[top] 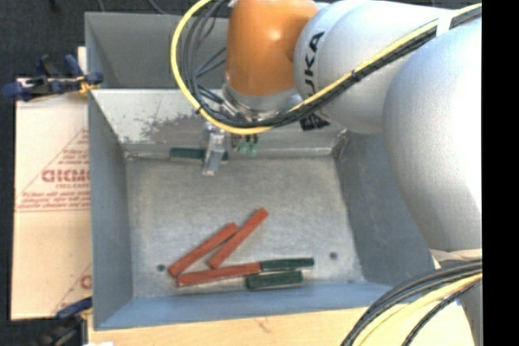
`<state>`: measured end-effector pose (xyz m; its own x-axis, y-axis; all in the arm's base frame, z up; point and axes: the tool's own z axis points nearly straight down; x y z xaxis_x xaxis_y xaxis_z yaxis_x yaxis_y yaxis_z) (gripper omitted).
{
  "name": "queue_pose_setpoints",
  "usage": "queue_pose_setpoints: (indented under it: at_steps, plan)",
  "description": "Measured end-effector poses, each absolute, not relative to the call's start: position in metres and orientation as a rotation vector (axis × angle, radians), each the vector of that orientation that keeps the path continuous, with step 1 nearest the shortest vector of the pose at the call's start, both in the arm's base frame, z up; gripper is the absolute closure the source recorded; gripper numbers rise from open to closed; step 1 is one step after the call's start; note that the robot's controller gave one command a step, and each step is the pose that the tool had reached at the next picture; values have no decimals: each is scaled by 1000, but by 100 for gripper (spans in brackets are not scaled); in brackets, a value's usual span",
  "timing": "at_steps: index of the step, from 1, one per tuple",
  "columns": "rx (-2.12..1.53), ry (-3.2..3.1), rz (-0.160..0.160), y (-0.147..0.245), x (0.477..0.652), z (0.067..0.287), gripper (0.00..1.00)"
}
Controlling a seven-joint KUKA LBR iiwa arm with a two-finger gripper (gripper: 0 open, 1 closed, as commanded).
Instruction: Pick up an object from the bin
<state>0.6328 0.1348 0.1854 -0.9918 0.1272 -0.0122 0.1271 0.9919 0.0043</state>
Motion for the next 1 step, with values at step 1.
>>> queue_pose_setpoints:
  at_steps: [1]
  plan:
    - [175, 3124, 5, 148, 628, 269, 100]
